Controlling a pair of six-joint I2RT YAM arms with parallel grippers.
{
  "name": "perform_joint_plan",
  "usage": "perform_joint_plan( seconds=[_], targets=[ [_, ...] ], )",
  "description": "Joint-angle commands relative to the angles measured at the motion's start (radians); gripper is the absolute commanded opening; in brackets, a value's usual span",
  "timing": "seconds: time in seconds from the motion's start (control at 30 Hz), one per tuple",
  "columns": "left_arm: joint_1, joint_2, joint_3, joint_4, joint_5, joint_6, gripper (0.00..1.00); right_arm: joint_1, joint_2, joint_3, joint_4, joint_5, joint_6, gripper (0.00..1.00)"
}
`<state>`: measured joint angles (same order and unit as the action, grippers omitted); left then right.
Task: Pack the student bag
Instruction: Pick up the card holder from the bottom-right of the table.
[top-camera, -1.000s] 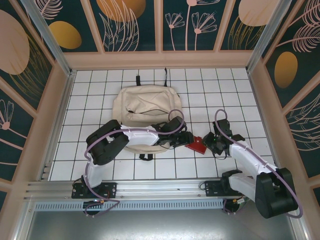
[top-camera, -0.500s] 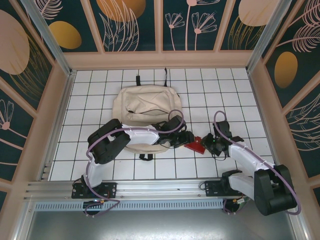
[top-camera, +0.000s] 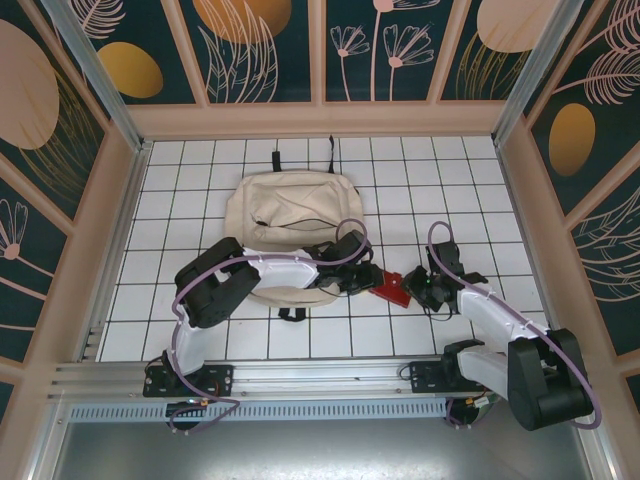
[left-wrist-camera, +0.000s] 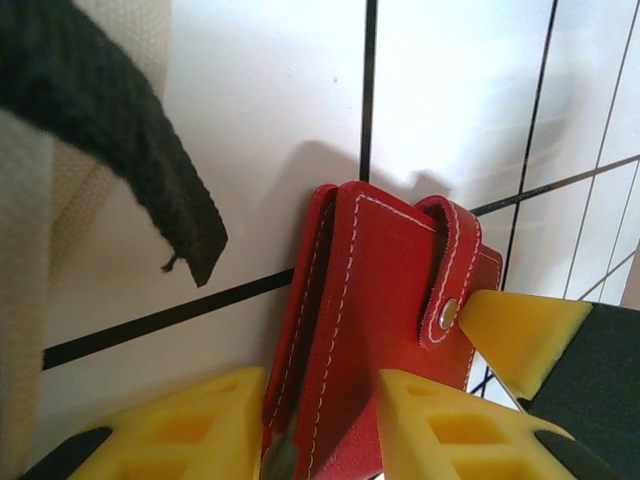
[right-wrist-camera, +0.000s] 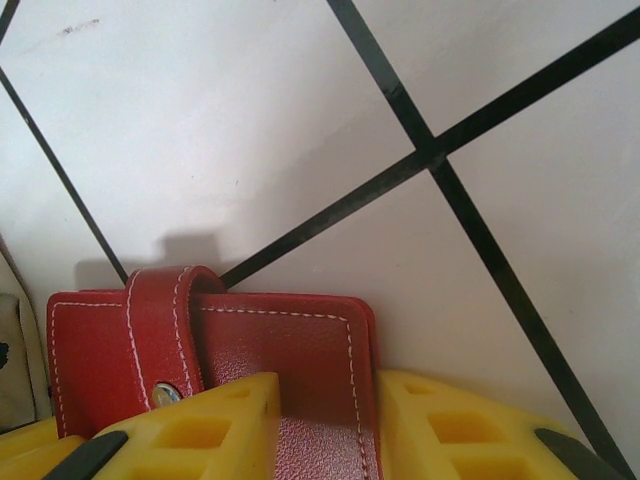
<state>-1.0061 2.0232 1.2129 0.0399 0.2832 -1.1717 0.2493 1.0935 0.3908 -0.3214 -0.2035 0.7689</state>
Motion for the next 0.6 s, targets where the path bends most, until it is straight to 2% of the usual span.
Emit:
perform_joint_plan(
  seconds=[0.0, 0.23, 0.57],
  targets=[
    [-0.022, -0.081, 0.054, 0.089, 0.060, 0.044, 0.34, 0.007, 0.011, 0.005, 0.027, -0.069, 0.030, 0.31],
    [-0.021, -0.141, 0.070, 0.043, 0.024, 0.119, 0.34, 0.020, 0.000, 0.016, 0.056, -0.116, 0.055, 0.31],
    [0.013, -0.166, -0.013, 0.020, -0.073, 0.102, 0.35, 0.062, 0.043, 0.018, 0.160, -0.171, 0.089, 0.32]
  ],
)
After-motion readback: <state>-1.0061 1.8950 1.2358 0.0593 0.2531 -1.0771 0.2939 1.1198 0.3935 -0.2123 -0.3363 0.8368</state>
